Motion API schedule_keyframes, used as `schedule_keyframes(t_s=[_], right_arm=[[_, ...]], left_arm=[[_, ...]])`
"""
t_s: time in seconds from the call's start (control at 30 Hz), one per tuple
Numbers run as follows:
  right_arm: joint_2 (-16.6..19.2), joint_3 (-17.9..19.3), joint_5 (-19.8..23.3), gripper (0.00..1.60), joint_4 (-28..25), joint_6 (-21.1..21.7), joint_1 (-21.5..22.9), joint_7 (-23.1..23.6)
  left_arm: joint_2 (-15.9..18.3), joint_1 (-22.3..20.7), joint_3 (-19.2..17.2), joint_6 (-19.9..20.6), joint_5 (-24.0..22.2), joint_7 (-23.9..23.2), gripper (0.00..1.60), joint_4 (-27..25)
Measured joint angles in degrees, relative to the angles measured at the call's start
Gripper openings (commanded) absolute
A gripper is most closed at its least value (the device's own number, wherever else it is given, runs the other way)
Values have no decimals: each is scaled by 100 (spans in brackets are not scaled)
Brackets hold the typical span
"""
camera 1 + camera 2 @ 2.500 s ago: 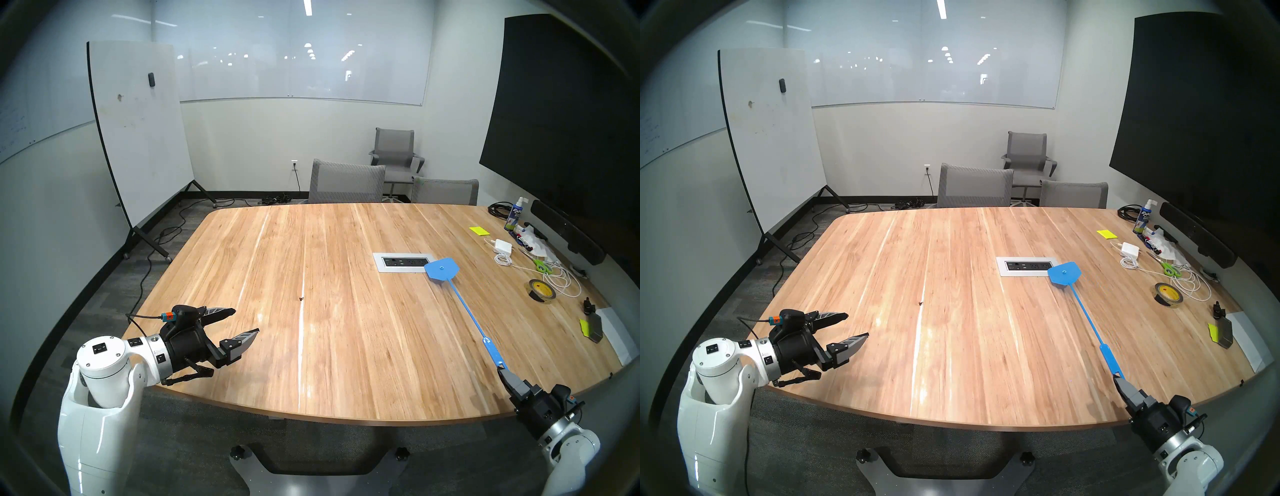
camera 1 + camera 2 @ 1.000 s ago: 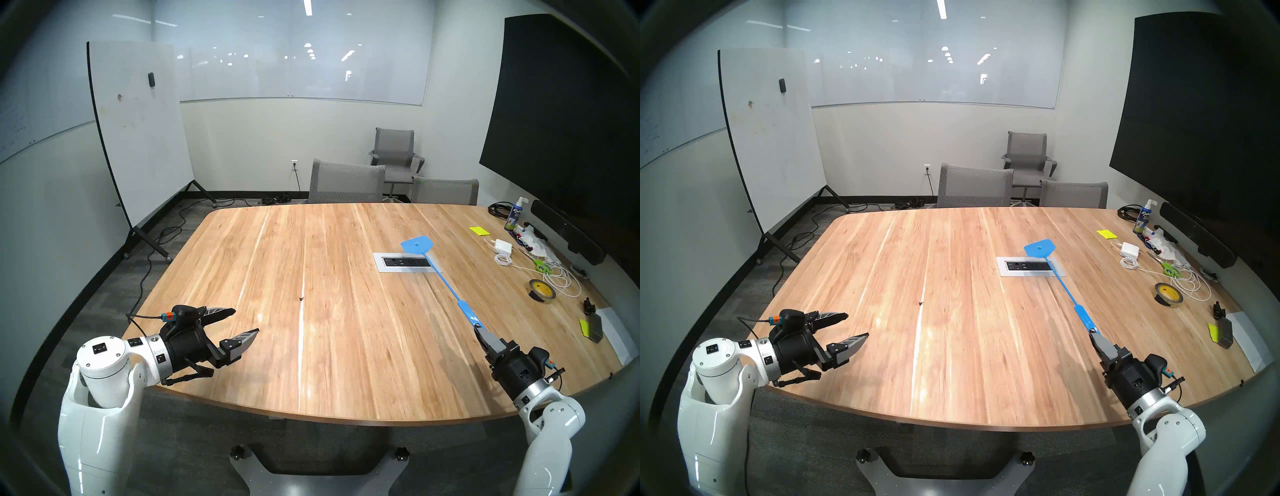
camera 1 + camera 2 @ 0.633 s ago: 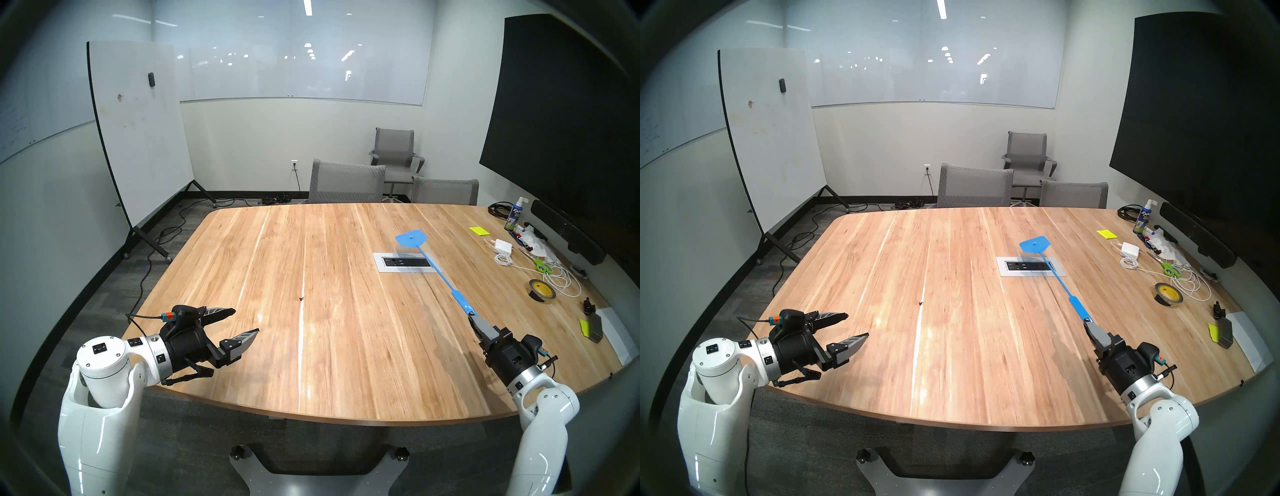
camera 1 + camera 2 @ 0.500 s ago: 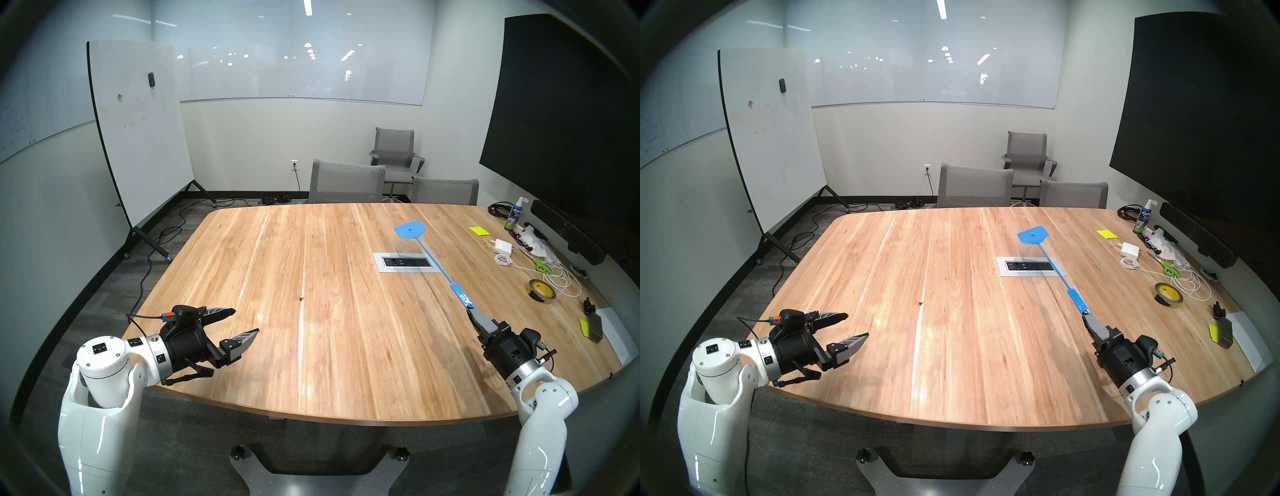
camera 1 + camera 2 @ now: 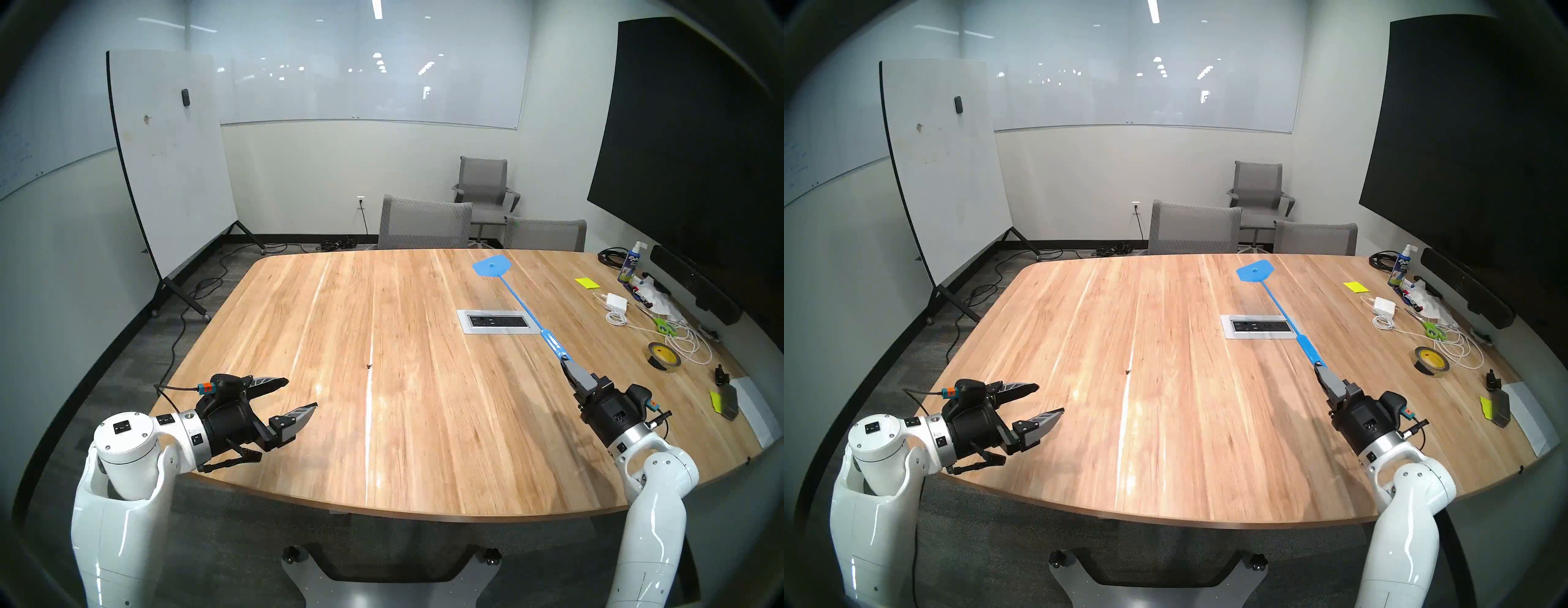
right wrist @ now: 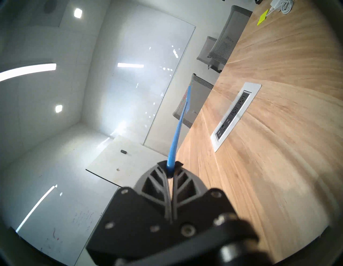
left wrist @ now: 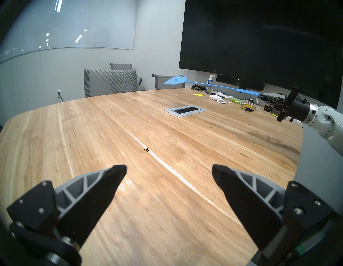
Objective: Swat a bug on table
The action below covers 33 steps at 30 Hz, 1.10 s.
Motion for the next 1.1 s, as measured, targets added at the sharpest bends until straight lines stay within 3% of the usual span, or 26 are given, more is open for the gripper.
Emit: schedule_keyframes(t_s=[0.63, 1.1], right_arm=[[49, -372, -203, 0, 138, -134, 35, 214], [-10, -284, -83, 0, -118, 100, -360, 400]], left_arm=[[-11, -2, -5, 8, 16, -8, 160, -2], [-20, -5, -8, 11, 25, -17, 160, -2]])
